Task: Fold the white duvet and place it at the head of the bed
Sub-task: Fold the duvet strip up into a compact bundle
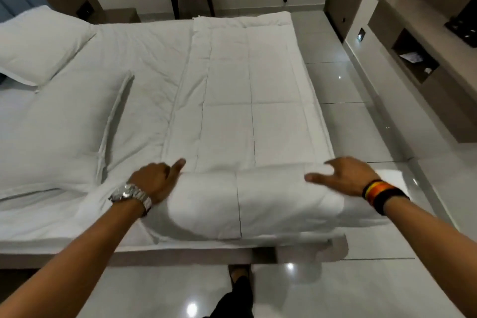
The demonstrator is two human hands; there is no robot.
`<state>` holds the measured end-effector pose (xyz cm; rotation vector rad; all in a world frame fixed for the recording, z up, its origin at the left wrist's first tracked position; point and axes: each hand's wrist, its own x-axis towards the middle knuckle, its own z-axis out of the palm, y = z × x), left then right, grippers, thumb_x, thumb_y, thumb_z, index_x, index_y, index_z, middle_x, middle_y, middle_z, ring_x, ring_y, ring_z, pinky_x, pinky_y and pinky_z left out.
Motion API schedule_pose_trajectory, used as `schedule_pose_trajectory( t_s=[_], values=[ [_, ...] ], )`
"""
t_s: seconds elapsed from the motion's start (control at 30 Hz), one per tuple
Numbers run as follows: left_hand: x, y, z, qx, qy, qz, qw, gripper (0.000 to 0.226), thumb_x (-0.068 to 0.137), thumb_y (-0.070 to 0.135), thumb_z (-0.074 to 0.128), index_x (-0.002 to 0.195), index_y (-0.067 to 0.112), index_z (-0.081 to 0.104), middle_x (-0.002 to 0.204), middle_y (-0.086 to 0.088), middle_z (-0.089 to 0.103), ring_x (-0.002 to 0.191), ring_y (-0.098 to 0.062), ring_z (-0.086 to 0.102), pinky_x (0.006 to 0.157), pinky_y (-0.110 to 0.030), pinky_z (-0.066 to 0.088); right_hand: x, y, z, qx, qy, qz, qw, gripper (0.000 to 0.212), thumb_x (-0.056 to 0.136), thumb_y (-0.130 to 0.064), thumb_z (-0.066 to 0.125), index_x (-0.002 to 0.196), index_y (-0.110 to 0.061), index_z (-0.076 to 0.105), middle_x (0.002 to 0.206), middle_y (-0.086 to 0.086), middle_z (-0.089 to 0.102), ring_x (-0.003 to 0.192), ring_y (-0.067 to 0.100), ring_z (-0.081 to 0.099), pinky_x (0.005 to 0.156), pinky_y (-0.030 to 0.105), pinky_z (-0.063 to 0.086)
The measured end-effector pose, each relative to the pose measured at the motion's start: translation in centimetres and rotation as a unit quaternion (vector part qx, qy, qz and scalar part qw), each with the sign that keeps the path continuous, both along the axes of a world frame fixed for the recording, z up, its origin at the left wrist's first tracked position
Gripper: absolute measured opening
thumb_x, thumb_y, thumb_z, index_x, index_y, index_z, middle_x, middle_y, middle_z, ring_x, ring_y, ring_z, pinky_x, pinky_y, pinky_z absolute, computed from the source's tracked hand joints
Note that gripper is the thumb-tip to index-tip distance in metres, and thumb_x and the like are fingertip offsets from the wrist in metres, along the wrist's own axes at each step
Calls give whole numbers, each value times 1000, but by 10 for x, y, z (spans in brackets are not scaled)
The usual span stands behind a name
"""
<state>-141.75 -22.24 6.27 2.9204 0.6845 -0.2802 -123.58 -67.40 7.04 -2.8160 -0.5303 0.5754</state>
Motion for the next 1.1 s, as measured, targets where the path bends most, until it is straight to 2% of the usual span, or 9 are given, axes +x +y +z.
schedule_pose_trajectory(
  t_s=[0.13,0.23,0.33,0.47,0.57,0.7,0.83,0.97,1.1],
  values=[
    [130,47,12,59,-117,-12,991,84,98,77,14,95,19,76,93,-17,76,82,-37,67,71,-38,42,126,57,13,-18,-87,-24,996,125,52,-115,28,132,-28,69,132,5,73,122,32,66,101,44,50],
    [199,61,4,29,-169,17,985,71,105,64,21,123,16,71,112,-21,75,104,-43,68,89,-48,49,183,95,6,33,-133,-78,988,115,65,-107,25,130,-23,69,114,8,77,116,33,67,105,48,44],
    [202,38,-41,-32,-196,1,980,78,100,65,23,140,13,64,131,-21,70,121,-41,65,105,-50,46,175,113,-41,82,-189,-89,974,102,86,-92,28,142,-16,63,139,14,67,133,33,58,118,53,35],
    [143,-9,-143,-95,-28,-44,994,84,98,72,12,167,24,15,175,-9,7,162,-32,6,129,-55,5,84,100,-144,-29,-46,-54,997,90,95,-84,16,167,-30,22,176,5,13,162,25,9,128,57,0],
    [123,-14,-194,-103,32,-71,992,91,91,80,-5,166,27,-9,172,-4,-24,160,-27,-21,128,-55,-8,57,87,-201,-101,10,-37,994,92,89,-85,-3,167,-36,-5,177,3,-12,162,25,-12,125,64,-4],
    [102,-15,-185,-102,-19,-59,993,79,100,69,12,167,28,9,175,-6,-7,161,-29,-12,128,-57,-4,33,89,-201,-48,-41,-82,995,88,94,-83,14,168,-36,10,177,7,-2,163,29,-3,123,69,-3],
    [21,-25,-183,-101,-98,114,984,82,97,77,20,166,32,20,175,-9,-9,161,-38,-9,122,-72,5,-32,51,-211,6,-76,-181,980,99,86,-94,25,168,-39,8,176,9,-15,161,34,-14,116,82,1],
    [6,-30,-222,-115,-108,163,974,109,78,97,26,166,35,11,170,-19,-24,153,-51,-25,110,-87,-2,-10,31,-240,-33,-109,-65,991,131,69,-102,38,168,-19,16,174,24,-4,160,46,-4,113,84,-6],
    [38,-26,-268,-65,-111,76,989,145,52,109,38,167,25,10,166,-31,-26,149,-62,-22,103,-76,-26,19,27,-296,-15,-185,36,982,150,59,-108,44,168,-12,6,171,31,8,160,44,7,116,80,-9]
  ],
)
